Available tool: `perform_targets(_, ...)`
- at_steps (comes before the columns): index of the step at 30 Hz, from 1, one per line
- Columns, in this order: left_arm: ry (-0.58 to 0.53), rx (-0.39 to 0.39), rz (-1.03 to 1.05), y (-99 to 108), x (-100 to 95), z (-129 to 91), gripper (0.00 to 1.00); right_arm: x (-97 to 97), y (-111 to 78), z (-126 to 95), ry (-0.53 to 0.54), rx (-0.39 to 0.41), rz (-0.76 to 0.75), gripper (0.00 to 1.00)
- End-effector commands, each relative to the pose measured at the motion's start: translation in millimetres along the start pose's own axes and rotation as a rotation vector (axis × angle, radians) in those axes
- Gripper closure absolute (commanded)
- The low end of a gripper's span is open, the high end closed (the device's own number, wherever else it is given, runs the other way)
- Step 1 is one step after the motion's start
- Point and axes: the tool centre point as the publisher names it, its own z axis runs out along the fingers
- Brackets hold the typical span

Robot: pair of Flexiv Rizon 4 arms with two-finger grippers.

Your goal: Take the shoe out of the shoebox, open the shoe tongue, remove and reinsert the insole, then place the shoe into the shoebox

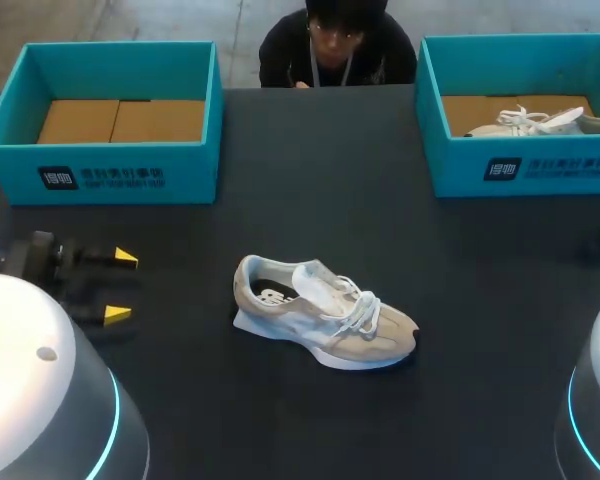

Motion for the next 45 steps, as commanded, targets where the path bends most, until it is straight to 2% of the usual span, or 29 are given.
perform_targets(1, 0.044, 0.008, 0.003, 1.6, -0.7, -3.4, 0.0, -0.3, -0.1, 0.1, 0.002, -0.001, -0.001, 0.0)
perform_targets(12, -0.045, -0.003, -0.023, 4.9, 22.4, 7.9, 0.0, -0.3, -0.1, 0.1, 0.002, -0.001, -0.001, 0.0)
perform_targets(21, -0.066, 0.02, -0.043, 3.8, 24.4, 14.9, 0.0, -0.3, -0.1, 0.1, 0.002, -0.001, -0.001, 0.0)
perform_targets(26, -0.038, 0.018, -0.032, -3.7, 26.3, 12.3, 0.0, -0.3, -0.1, 0.1, 0.002, -0.001, -0.001, 0.0)
perform_targets(45, -0.038, 0.018, -0.032, -3.7, 26.3, 12.3, 0.0, -0.3, -0.1, 0.1, 0.002, -0.001, -0.001, 0.0)
